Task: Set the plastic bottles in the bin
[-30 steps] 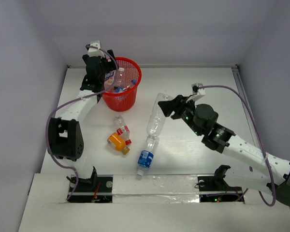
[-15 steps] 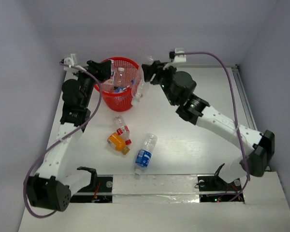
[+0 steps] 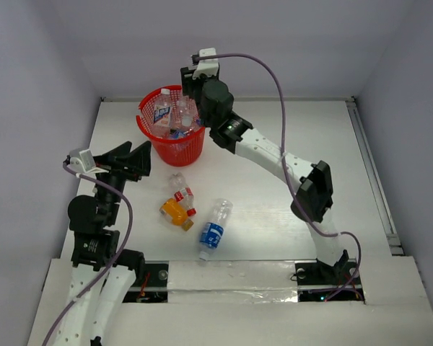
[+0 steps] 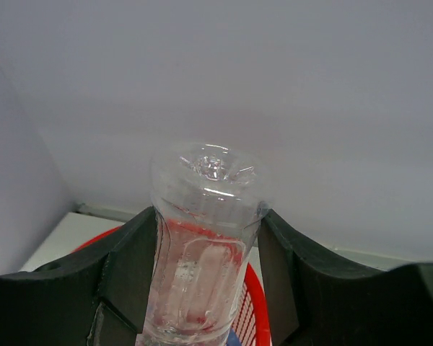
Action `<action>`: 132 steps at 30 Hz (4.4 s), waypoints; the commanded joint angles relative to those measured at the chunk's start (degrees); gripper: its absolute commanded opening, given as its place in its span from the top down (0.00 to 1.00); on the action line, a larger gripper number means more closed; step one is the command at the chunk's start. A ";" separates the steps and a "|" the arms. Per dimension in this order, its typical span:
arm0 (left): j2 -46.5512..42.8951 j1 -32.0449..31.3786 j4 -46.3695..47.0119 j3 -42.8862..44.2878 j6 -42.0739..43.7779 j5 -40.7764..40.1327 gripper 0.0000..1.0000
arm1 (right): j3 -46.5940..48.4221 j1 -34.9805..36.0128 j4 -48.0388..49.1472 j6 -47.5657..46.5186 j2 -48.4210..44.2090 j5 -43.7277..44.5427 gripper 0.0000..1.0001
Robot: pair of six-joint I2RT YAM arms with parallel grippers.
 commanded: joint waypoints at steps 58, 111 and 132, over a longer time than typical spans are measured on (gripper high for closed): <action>28.95 -34.57 -19.72 5.88 7.44 -8.50 0.40 | -74.49 0.32 -0.55 36.38 -60.71 -16.37 0.98; 5.52 -49.64 -23.14 11.16 3.93 -44.53 0.62 | -81.04 2.41 2.24 37.27 -59.25 -25.25 0.66; -4.52 -49.64 -15.77 19.25 14.03 -51.93 0.64 | -45.36 19.48 -8.82 29.80 -14.16 -20.77 0.18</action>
